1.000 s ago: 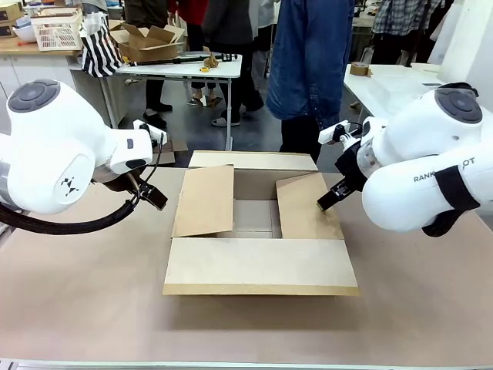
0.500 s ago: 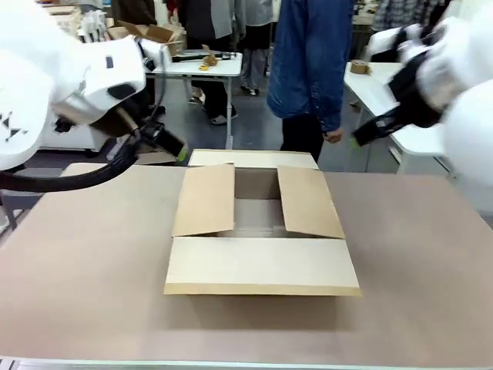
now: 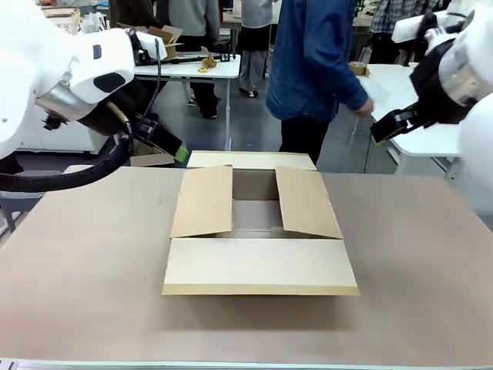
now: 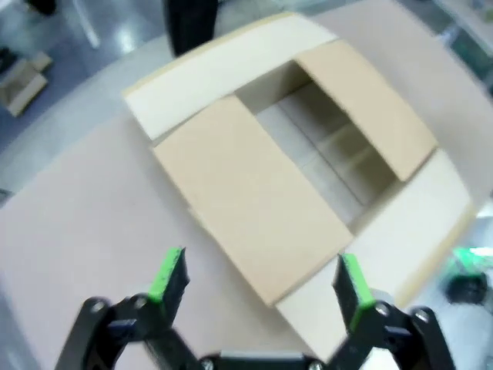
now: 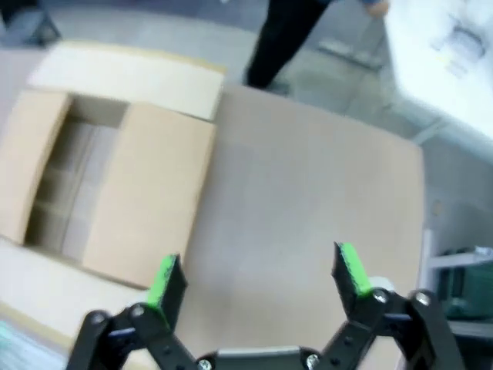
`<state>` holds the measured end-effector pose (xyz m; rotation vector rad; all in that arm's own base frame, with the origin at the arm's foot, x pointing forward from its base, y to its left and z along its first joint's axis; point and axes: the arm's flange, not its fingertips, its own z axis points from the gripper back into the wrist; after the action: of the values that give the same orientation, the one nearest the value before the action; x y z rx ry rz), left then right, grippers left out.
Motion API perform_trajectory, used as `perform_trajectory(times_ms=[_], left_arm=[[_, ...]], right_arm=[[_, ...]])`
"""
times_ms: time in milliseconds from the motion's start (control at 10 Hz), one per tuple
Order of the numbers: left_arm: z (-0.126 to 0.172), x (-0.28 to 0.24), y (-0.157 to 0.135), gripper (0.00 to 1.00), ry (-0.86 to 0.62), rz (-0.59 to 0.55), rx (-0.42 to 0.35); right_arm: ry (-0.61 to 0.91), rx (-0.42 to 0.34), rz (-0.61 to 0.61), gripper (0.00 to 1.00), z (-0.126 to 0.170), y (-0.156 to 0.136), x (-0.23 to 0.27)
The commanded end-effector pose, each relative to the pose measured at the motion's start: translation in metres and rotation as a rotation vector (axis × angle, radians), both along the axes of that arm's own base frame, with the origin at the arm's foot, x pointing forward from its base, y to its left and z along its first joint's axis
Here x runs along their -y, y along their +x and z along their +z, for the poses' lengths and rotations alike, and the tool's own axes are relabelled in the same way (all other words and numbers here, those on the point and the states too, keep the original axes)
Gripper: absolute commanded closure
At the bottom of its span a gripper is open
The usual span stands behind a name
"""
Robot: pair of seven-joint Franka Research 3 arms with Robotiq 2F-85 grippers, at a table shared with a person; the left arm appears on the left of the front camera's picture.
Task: Pack the gift set into the box.
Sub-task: Place both hands on the side flaps of the Package Box and spread them outward.
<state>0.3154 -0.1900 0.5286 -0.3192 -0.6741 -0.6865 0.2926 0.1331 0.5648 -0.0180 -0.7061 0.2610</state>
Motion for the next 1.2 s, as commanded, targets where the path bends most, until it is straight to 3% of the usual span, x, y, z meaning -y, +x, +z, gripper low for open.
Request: perform_trajectory(times_ms=[0, 100, 300, 500, 600, 700, 800, 1100], left_arm=[[-0.002, -0.053, 0.02, 0.0, -0.304, -0.159, -0.279], [-0.007, -0.078, 0.023, 0.0, -0.481, -0.185, -0.317], [-0.021, -0.128, 0.019, 0.0, -0.885, -0.272, -0.307], [-0.029, -0.135, 0.016, 0.0, -1.136, -0.207, -0.225], [-0.031, -0.133, 0.02, 0.0, -1.159, -0.091, -0.222], [-0.029, -0.125, 0.024, 0.0, -1.07, -0.032, -0.243], [-0.003, -0.163, 0.034, 0.0, -1.099, -0.184, -0.23], [-0.003, -0.163, 0.034, 0.0, -1.099, -0.184, -0.23]], right_arm=[[0.536, -0.163, 0.002, 0.0, -0.007, -0.001, 0.028], [0.796, -0.262, -0.018, 0.0, -0.006, 0.004, 0.042], [1.212, -0.276, 0.046, 0.0, -0.015, 0.015, 0.071], [1.245, -0.362, -0.019, 0.0, -0.048, 0.038, 0.074], [1.221, -0.365, -0.05, 0.0, -0.061, 0.048, 0.073], [0.962, -0.279, -0.001, 0.0, -0.011, 0.034, 0.081], [0.962, -0.279, -0.001, 0.0, -0.011, 0.034, 0.081], [0.962, -0.279, -0.001, 0.0, -0.011, 0.034, 0.081]])
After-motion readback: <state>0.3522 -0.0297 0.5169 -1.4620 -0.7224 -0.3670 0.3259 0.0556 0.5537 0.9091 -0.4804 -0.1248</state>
